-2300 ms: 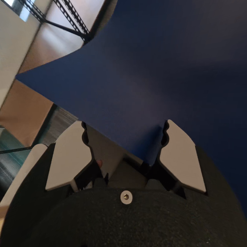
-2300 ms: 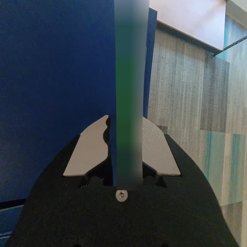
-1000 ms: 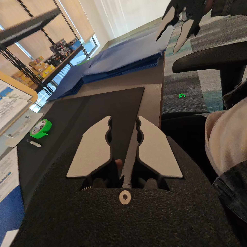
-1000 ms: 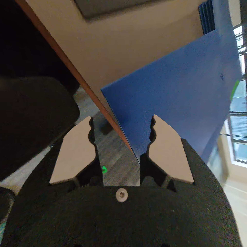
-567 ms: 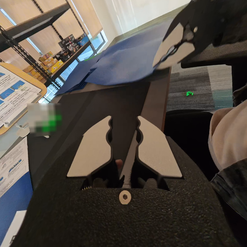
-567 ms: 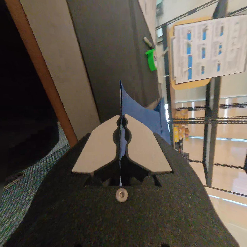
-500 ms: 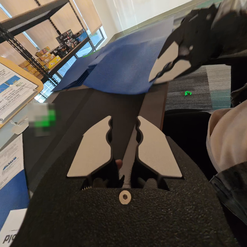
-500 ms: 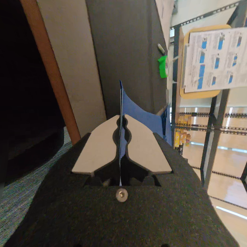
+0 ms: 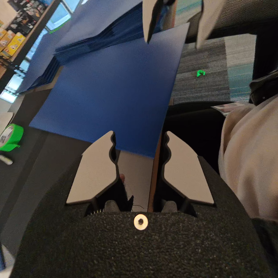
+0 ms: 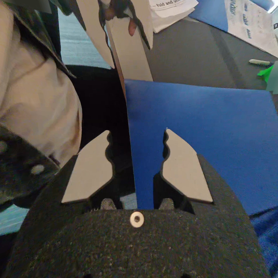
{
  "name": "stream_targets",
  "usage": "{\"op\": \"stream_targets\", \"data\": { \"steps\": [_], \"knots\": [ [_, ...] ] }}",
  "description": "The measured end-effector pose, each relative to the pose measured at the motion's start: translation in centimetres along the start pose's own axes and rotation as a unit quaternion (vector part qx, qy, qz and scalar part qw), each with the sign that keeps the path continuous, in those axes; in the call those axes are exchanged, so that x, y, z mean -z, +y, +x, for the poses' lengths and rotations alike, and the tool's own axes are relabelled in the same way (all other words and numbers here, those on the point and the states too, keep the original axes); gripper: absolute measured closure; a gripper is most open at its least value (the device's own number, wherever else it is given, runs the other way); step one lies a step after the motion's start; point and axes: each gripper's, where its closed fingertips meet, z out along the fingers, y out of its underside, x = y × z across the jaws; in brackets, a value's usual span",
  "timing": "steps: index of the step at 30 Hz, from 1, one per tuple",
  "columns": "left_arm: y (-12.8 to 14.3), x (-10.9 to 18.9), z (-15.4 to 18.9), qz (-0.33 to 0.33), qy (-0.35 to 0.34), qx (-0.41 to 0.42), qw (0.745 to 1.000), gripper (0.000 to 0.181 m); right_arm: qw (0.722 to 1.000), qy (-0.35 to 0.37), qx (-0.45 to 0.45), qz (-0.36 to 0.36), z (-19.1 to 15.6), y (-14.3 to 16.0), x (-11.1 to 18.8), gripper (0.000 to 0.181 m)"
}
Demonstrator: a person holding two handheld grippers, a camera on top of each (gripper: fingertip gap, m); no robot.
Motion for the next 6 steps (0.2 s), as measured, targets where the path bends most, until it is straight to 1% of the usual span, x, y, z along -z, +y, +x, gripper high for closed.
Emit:
{"op": "stream_targets", "data": {
  "steps": [1, 3, 5, 6],
  "knots": [
    [-0.5, -0.8, 0.6, -0.005, 0.019, -0.003, 1.000, 0.121, 1.000, 0.011, 0.014, -0.008, 0.4, 1.6, 1.4, 0.124],
    [-1.6, -2.7, 1.8, -0.013, 0.056, -0.003, 0.998, 0.123, 0.998, 0.026, 0.036, -0.046, 0.8, 4.8, 3.3, 0.126],
    [-2.0, -4.6, 3.2, -0.032, 0.096, -0.020, 0.995, 0.124, 0.994, 0.032, 0.043, -0.094, 1.1, 7.4, 4.3, 0.127],
    [-2.1, -5.7, 3.4, -0.044, 0.100, -0.034, 0.993, 0.128, 0.992, 0.031, 0.045, -0.114, 1.2, 8.4, 4.6, 0.130]
  ]
}}
